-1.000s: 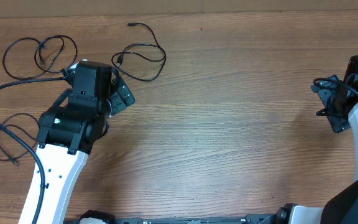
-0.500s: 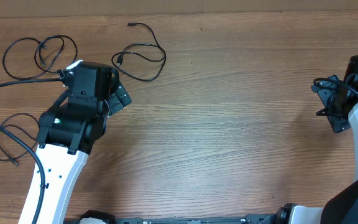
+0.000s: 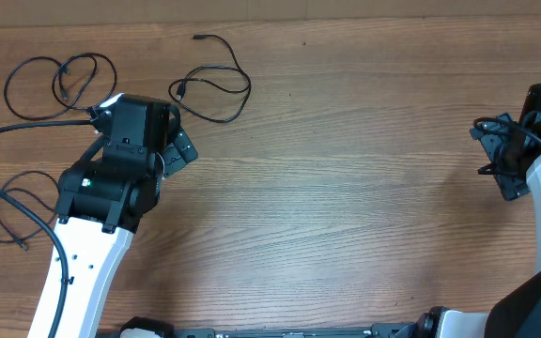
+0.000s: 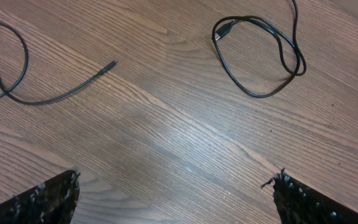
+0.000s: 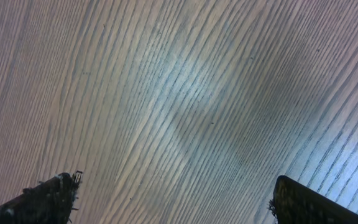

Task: Untangle cables

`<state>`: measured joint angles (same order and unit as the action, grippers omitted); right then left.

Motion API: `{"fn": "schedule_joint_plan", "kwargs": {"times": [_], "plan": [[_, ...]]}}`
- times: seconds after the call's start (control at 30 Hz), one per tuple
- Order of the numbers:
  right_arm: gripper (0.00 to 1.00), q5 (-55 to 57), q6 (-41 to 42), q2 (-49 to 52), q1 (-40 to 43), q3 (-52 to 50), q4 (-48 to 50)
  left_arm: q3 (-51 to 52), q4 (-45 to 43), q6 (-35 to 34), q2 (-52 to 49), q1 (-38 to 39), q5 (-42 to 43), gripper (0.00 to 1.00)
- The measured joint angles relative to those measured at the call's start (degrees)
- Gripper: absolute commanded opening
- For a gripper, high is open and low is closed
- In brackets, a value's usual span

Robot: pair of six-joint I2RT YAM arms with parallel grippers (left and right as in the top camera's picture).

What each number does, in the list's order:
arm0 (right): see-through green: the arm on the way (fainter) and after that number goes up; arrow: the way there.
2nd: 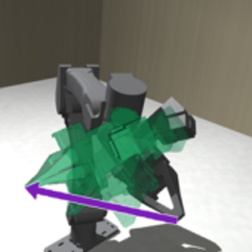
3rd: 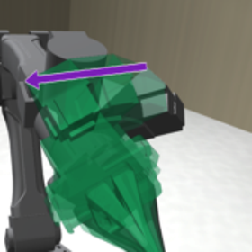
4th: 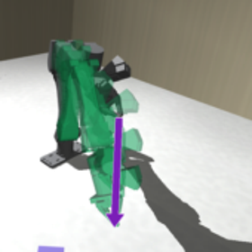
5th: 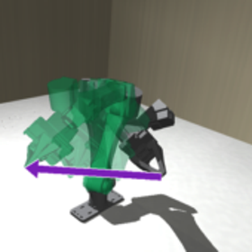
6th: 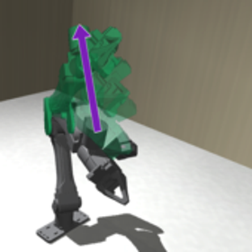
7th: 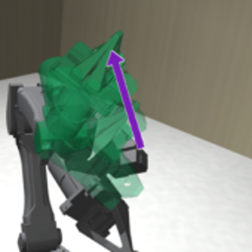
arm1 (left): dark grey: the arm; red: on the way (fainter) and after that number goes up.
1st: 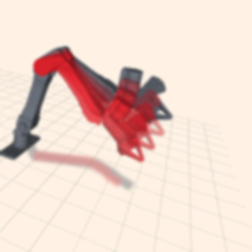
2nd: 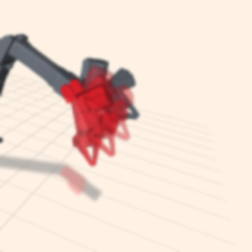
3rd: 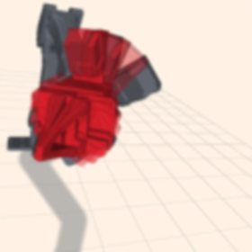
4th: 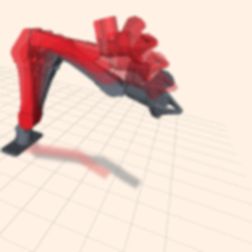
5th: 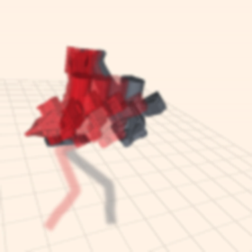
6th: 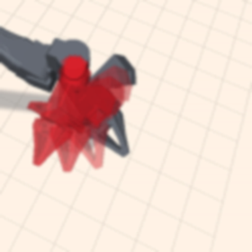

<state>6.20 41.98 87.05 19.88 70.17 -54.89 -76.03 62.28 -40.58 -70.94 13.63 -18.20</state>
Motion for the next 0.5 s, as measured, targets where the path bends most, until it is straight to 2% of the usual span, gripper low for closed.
{"fn": "schedule_joint_plan", "kwargs": {"times": [0.33, 0.5], "plan": [[1.00, 0.0, 0.0, -0.7, -0.3, 0.0, 0.0, 0.0, 0.0, 0.0, 0.0, 0.0, 0.0, 0.99], [1.00, 0.0, 0.0, -8.1, -4.3, 0.0, 0.1, 0.0, 0.0, 0.0, 0.0, 0.0, 0.0, 1.00]]}}
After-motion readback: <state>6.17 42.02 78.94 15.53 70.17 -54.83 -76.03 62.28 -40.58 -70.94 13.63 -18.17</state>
